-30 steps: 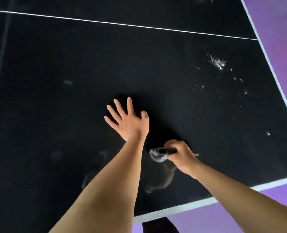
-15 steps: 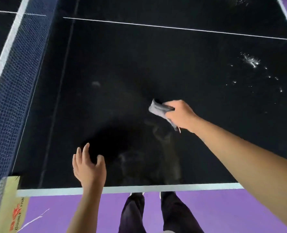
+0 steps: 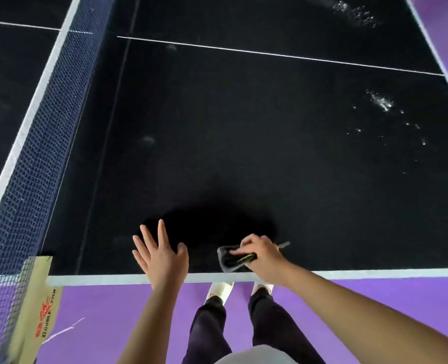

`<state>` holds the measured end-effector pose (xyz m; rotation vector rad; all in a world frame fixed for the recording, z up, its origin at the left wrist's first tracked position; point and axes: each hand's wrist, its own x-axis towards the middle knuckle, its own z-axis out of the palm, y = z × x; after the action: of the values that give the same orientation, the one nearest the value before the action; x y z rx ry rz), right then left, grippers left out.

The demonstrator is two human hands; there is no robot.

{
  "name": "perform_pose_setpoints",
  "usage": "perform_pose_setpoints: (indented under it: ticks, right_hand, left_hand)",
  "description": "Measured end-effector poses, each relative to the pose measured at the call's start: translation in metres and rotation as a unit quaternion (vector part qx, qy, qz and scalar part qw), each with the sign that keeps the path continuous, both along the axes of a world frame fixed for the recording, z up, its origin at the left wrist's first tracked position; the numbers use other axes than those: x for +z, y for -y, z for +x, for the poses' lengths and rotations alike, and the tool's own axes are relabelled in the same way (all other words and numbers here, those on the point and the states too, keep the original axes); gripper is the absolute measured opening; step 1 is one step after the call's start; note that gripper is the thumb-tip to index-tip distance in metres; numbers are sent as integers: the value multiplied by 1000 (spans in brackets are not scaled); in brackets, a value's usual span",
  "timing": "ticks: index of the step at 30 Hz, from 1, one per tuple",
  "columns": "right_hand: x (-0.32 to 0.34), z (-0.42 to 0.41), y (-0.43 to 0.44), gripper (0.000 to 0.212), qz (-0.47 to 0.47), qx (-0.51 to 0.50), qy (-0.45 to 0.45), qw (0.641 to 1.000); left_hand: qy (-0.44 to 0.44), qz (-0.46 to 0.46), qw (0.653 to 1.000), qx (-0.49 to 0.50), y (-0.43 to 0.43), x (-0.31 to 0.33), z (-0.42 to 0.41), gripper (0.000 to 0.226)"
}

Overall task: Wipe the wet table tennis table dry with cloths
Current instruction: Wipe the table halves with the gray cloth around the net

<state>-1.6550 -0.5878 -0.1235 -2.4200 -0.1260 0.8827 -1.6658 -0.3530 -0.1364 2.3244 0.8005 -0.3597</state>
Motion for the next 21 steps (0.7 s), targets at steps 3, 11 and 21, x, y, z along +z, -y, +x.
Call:
perform_pose_setpoints:
  ticks: [3,11,21]
  right_hand:
    - [13,-43,2,40,31,-14,-120,992]
    - [116,-100,72,36,418,-492,-195,738]
    - [163,-197,190,45,543,-580,55,604]
  left_hand:
    - [64,-112,992,15,10,25,14,47]
    - [-46,-436,887,-145,121,103,32,20]
    - [-120,-518,736,-420,296,185,-50,32]
